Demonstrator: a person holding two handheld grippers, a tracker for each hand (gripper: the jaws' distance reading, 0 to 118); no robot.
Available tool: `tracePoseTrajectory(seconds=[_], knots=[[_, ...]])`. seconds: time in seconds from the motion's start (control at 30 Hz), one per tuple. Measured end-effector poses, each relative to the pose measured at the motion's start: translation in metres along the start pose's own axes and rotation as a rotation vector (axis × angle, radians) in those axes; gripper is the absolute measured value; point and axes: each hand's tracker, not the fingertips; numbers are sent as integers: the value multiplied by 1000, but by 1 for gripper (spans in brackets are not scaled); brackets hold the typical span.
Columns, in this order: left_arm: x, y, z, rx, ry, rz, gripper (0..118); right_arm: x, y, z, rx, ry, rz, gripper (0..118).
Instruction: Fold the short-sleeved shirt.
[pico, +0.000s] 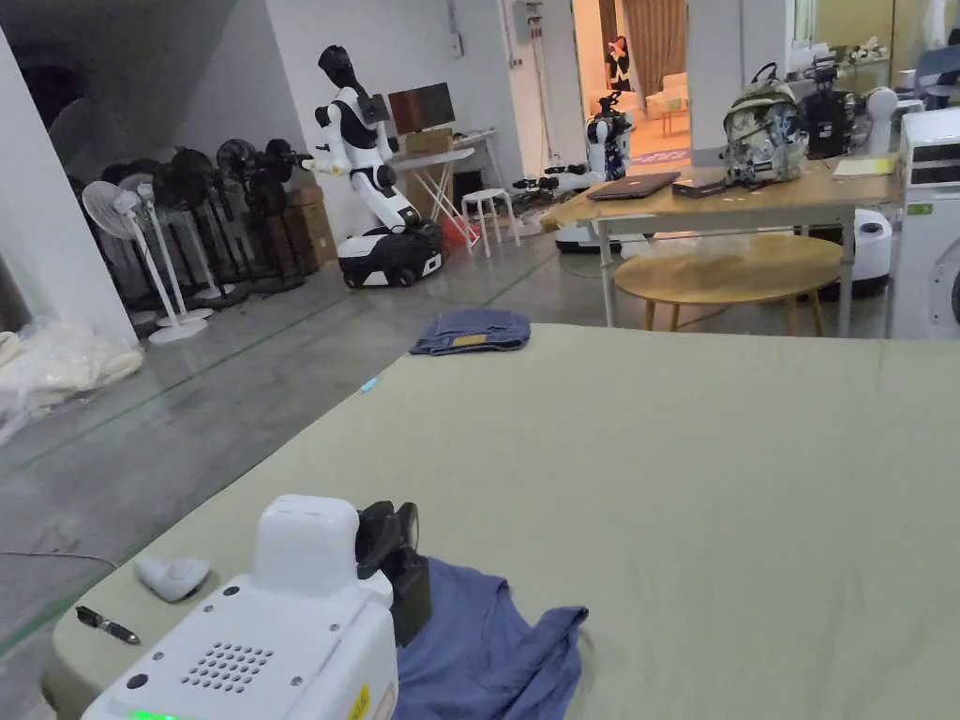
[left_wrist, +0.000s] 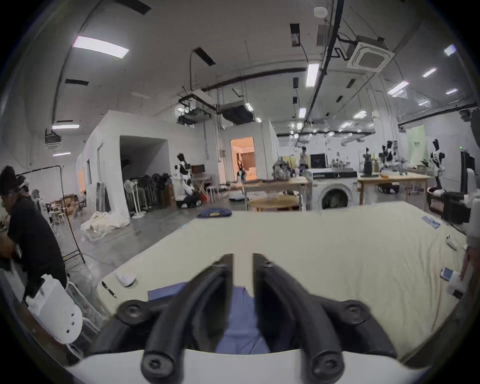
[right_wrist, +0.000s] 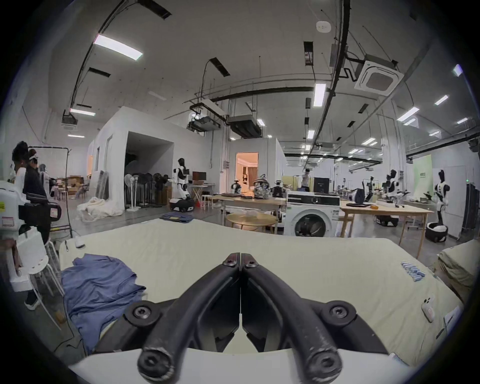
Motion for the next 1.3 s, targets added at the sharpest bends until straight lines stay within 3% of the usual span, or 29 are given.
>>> tracePoseTrajectory(seconds=[0.13,0.17,0.3,0.5,0.57,0.6,0.67,0.73,0.8,0.9,1.0,1.13,1.3], knots=[[-23,-24,-44,-192,-103,-23,56,12,-12,8,-22,-9,2,0],[-30,-35,-62,-259,-129,-1,59,16,-16,9,-37,-20,0,0],[-51,-89,-126,-493,-188,59,61,34,-30,14,-99,-60,-25,0],[-69,-164,-210,-742,-121,74,61,60,-41,21,-177,-132,-64,0],[-70,-187,-217,-812,-108,136,56,66,-45,22,-195,-151,-74,0],[-67,-181,-210,-732,-81,134,56,69,-47,23,-205,-154,-80,0],[-60,-172,-210,-762,-76,75,49,71,-51,28,-213,-162,-83,0],[-53,-166,-215,-771,-130,21,0,73,-55,31,-217,-164,-85,0],[-49,-164,-221,-815,-92,27,0,75,-58,33,-229,-165,-98,0],[-67,-139,-218,-785,-109,211,0,80,-57,40,-220,-151,-136,0],[-106,-99,-216,-580,-66,369,0,85,-55,46,-210,-152,-141,0],[-141,4,-192,-309,-45,517,0,95,-53,53,-193,-156,-168,0],[-127,129,-175,-138,-53,396,0,107,-53,64,-179,-193,-234,0]])
